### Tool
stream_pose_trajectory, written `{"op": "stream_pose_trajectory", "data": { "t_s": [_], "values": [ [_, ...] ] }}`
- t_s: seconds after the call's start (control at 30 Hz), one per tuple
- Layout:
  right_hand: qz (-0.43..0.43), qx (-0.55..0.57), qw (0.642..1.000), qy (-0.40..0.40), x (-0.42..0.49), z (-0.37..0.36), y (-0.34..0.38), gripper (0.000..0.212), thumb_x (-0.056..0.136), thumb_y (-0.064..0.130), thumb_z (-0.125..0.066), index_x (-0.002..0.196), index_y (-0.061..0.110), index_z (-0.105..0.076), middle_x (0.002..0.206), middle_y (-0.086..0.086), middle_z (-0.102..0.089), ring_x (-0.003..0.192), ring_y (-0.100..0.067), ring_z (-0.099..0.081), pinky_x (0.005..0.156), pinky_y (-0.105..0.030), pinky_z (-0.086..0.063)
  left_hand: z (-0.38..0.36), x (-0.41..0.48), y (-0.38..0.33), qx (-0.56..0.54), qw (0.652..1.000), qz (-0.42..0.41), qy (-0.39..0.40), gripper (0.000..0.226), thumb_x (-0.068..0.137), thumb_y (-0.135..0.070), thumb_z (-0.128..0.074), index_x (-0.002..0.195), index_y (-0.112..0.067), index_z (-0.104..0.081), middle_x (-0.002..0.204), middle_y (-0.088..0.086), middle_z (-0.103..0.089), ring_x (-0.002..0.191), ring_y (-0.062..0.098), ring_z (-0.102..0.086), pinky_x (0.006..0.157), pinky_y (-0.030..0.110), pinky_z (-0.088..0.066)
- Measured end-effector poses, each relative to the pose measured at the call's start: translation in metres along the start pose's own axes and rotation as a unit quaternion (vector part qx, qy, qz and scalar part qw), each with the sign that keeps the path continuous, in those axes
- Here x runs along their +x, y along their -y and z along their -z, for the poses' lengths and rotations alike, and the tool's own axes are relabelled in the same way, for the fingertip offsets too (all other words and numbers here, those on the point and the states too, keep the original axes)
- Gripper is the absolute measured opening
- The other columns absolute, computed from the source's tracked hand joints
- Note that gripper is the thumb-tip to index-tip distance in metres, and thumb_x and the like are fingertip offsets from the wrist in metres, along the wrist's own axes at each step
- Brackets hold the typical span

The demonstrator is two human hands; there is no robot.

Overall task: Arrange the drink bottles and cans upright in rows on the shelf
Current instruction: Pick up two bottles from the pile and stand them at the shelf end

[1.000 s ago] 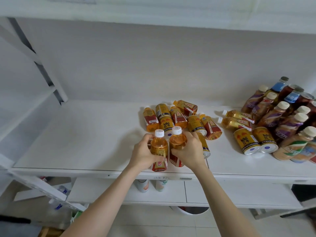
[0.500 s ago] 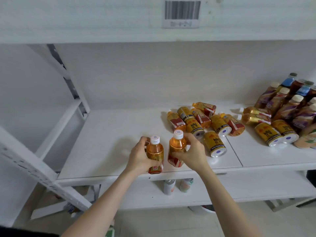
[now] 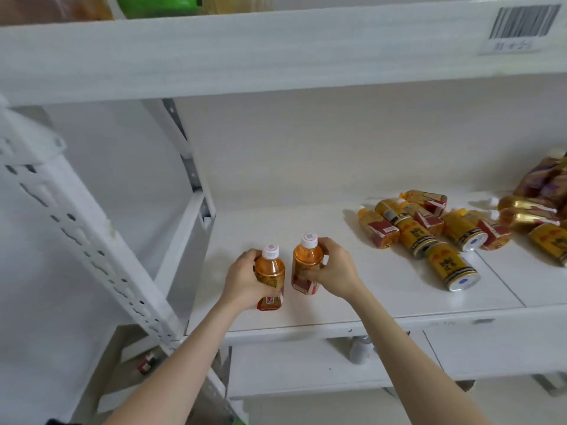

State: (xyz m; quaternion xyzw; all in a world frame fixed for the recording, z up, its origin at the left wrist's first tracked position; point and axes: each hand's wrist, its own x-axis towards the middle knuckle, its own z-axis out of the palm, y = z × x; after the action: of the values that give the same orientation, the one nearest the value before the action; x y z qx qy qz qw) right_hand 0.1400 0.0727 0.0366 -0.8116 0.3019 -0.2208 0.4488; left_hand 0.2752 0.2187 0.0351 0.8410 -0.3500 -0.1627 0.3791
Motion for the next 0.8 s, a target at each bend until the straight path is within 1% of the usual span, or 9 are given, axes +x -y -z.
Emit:
{"op": "stream_pose_trajectory", "data": {
  "t_s": [0.1,0.17,0.27,0.4,0.47,0.5,0.63,0.73,0.8],
  "values": [
    [-0.017,0.006,1.000,0.001,0.009,-0.025,0.011,0.059,0.061,0.014,-0.083,0.114,0.015,-0.057,0.100,0.004,-0.061,0.090,-0.013,-0.056,0.068,-0.018,-0.041,0.019,0.008,0.018,0.012,1.000,0.004,-0.002,0.072,0.051,-0.019,-0.089,0.113,-0.020,-0.052,0.108,-0.003,-0.058,0.099,0.018,-0.056,0.085,0.032,-0.048],
    [-0.023,0.006,1.000,0.010,0.017,-0.040,0.016,0.059,0.062,0.013,-0.083,0.115,0.015,-0.056,0.102,0.003,-0.061,0.091,-0.014,-0.056,0.068,-0.018,-0.041,0.027,0.017,0.027,0.026,1.000,0.012,-0.012,0.070,0.050,-0.020,-0.090,0.110,-0.019,-0.053,0.106,0.001,-0.059,0.098,0.021,-0.057,0.081,0.031,-0.047],
    [-0.030,0.003,0.999,0.028,0.032,-0.058,0.021,0.062,0.061,0.013,-0.083,0.117,0.014,-0.056,0.105,0.000,-0.062,0.094,-0.017,-0.057,0.073,-0.024,-0.042,0.034,0.032,0.038,0.028,0.999,0.025,-0.019,0.068,0.048,-0.020,-0.090,0.106,-0.018,-0.055,0.105,0.004,-0.061,0.096,0.023,-0.058,0.080,0.034,-0.050],
    [-0.028,-0.009,0.998,0.055,0.060,-0.078,0.021,0.063,0.060,0.012,-0.082,0.117,0.017,-0.056,0.103,0.001,-0.063,0.093,-0.018,-0.058,0.066,-0.021,-0.042,0.039,0.055,0.051,0.020,0.998,0.029,-0.045,0.065,0.050,-0.017,-0.088,0.106,-0.017,-0.056,0.106,0.004,-0.060,0.097,0.024,-0.059,0.080,0.033,-0.050],
    [-0.021,-0.005,0.998,0.063,0.075,-0.085,0.019,0.062,0.061,0.012,-0.082,0.117,0.018,-0.056,0.102,0.001,-0.063,0.094,-0.018,-0.058,0.067,-0.021,-0.043,0.038,0.068,0.057,0.007,0.998,0.032,-0.056,0.062,0.051,-0.015,-0.087,0.105,-0.017,-0.057,0.107,0.004,-0.061,0.097,0.024,-0.059,0.081,0.033,-0.050],
    [-0.018,-0.001,0.998,0.065,0.082,-0.087,0.017,0.062,0.061,0.011,-0.082,0.117,0.019,-0.056,0.103,0.001,-0.063,0.096,-0.018,-0.059,0.070,-0.022,-0.045,0.038,0.075,0.058,0.001,0.998,0.034,-0.062,0.060,0.051,-0.014,-0.086,0.104,-0.017,-0.057,0.106,0.004,-0.061,0.097,0.024,-0.060,0.081,0.033,-0.050],
    [-0.004,-0.007,0.997,0.077,0.111,-0.090,0.007,0.064,0.063,0.012,-0.082,0.121,0.020,-0.055,0.110,-0.001,-0.065,0.106,-0.019,-0.059,0.090,-0.033,-0.049,0.036,0.103,0.063,-0.038,0.994,0.047,-0.093,0.055,0.056,-0.008,-0.082,0.104,-0.019,-0.059,0.104,0.001,-0.065,0.095,0.023,-0.061,0.084,0.035,-0.052],
    [0.009,-0.013,0.996,0.085,0.132,-0.087,0.002,0.067,0.066,0.011,-0.081,0.126,0.021,-0.054,0.112,-0.001,-0.065,0.107,-0.021,-0.058,0.095,-0.036,-0.046,0.033,0.121,0.062,-0.084,0.988,0.060,-0.113,0.063,0.058,-0.003,-0.081,0.114,-0.020,-0.057,0.103,-0.002,-0.064,0.092,0.020,-0.059,0.084,0.032,-0.050],
    [0.012,-0.011,0.996,0.084,0.144,-0.086,-0.001,0.066,0.067,0.011,-0.080,0.127,0.022,-0.053,0.111,0.000,-0.065,0.105,-0.023,-0.058,0.095,-0.038,-0.047,0.030,0.131,0.062,-0.094,0.987,0.055,-0.118,0.061,0.059,-0.001,-0.081,0.113,-0.019,-0.057,0.099,-0.003,-0.062,0.090,0.019,-0.056,0.083,0.031,-0.048]
  ]
}}
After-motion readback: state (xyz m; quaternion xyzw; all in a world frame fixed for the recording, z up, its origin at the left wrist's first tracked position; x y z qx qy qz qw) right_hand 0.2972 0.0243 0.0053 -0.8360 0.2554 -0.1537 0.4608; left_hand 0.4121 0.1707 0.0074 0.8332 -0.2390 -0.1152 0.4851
